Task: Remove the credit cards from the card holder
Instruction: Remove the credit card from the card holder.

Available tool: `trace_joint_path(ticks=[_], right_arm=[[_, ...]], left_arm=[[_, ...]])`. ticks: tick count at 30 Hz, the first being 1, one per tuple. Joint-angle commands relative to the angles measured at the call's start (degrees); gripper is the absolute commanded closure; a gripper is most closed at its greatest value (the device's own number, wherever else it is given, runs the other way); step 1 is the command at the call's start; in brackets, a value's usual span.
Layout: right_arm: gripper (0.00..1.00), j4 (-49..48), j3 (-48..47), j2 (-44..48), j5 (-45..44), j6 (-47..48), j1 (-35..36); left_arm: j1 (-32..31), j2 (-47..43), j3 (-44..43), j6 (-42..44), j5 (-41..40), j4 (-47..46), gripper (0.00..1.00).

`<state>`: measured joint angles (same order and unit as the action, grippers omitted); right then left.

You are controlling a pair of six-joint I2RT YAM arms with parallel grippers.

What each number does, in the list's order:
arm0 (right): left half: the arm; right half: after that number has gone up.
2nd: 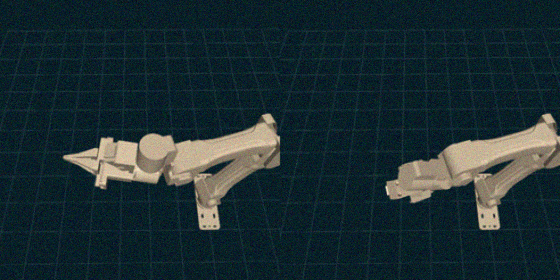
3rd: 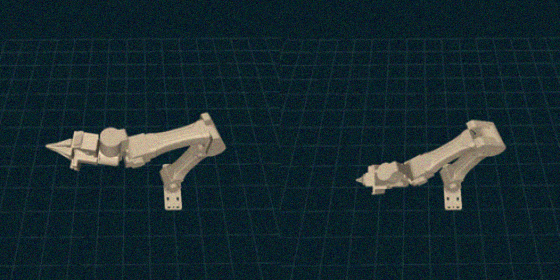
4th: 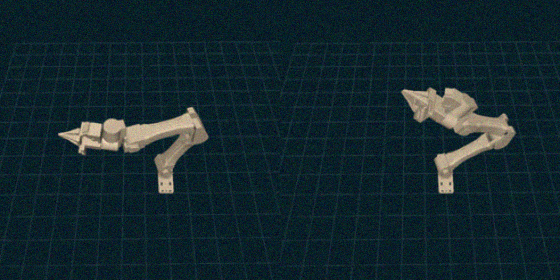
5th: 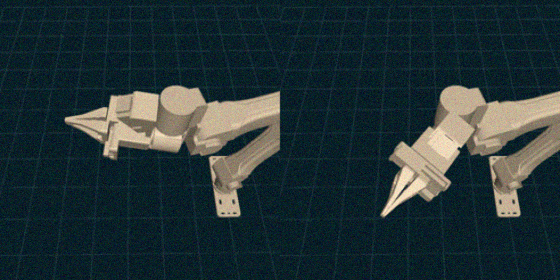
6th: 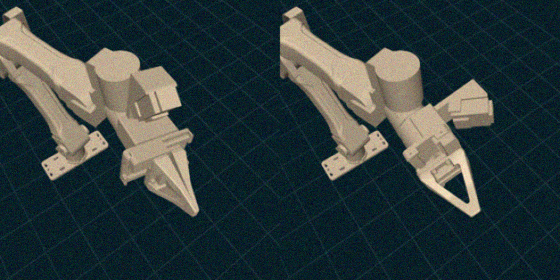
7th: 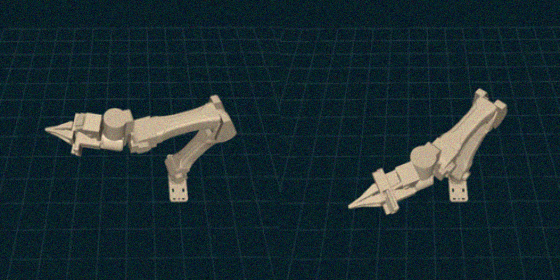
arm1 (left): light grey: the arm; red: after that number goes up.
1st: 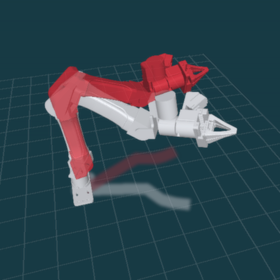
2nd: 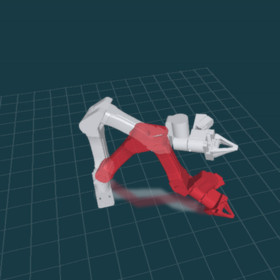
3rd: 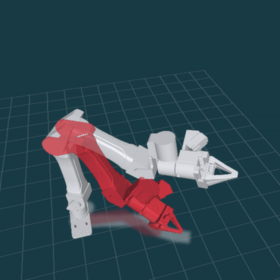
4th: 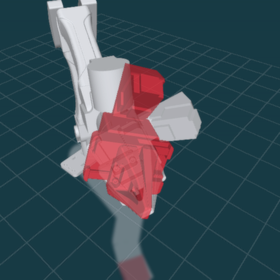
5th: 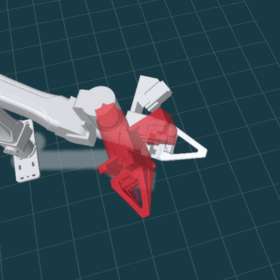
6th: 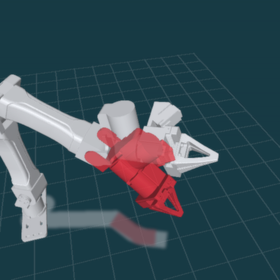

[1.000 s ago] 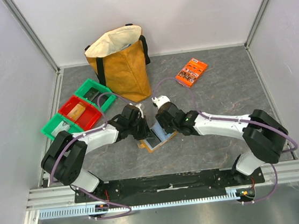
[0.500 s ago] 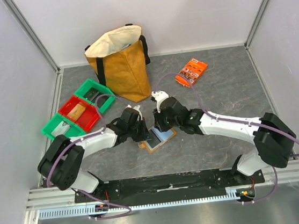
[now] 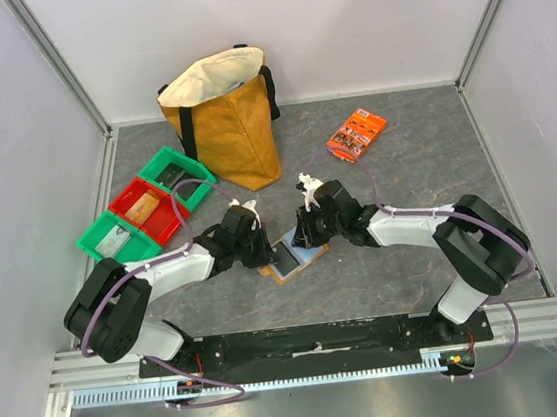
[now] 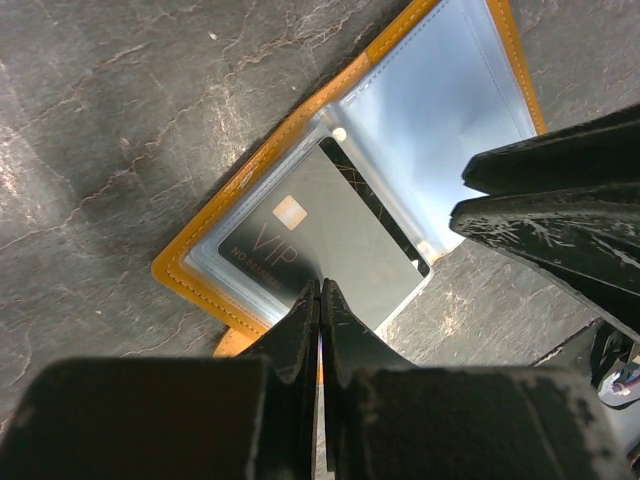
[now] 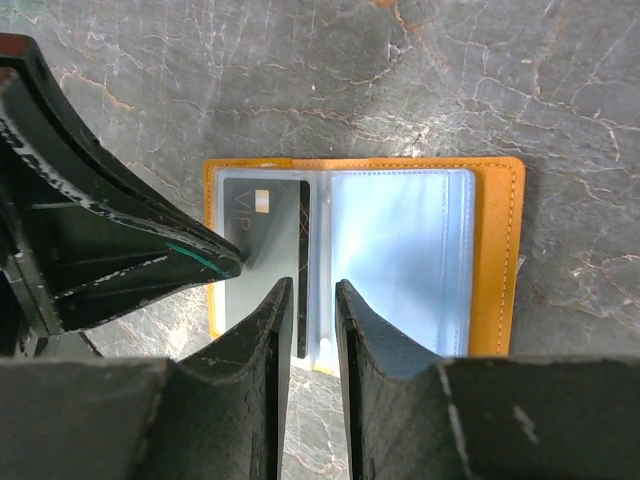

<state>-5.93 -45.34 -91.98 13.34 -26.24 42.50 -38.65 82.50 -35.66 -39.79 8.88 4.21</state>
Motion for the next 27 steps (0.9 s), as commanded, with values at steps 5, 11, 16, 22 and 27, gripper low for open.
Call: trace_joint_path(ticks=[5,11,16,22,27], right_arm=[[0.7,-13.7,3.2,-5.7,11.6,-4.6,-3.2],[0.7,-16.6,3.8,-8.6,14.7,-5.4,-3.6],[0.7,-19.2,4.1,-10.6,17.7,-6.6,-3.7],[0.76,-21.3,5.1,-12.3,19.2,-7.9,-3.7],[0.9,-22.3,7.1,-10.9,18.2,-9.2,-3.7]], left_arm=[[-0.3,-0.2,0.9,1.8,-2.4,1.7,0.98],[-0.2,-0.1,1.6,1.9,-2.1,1.7,0.98],[-0.2,0.6,1.7,1.5,-0.8,0.5,0.98],[-0.3,1.6,1.4,1.0,0.5,-0.6,0.98],[-0.2,-2.5,2.7,-0.4,-1.1,-0.6,0.91]])
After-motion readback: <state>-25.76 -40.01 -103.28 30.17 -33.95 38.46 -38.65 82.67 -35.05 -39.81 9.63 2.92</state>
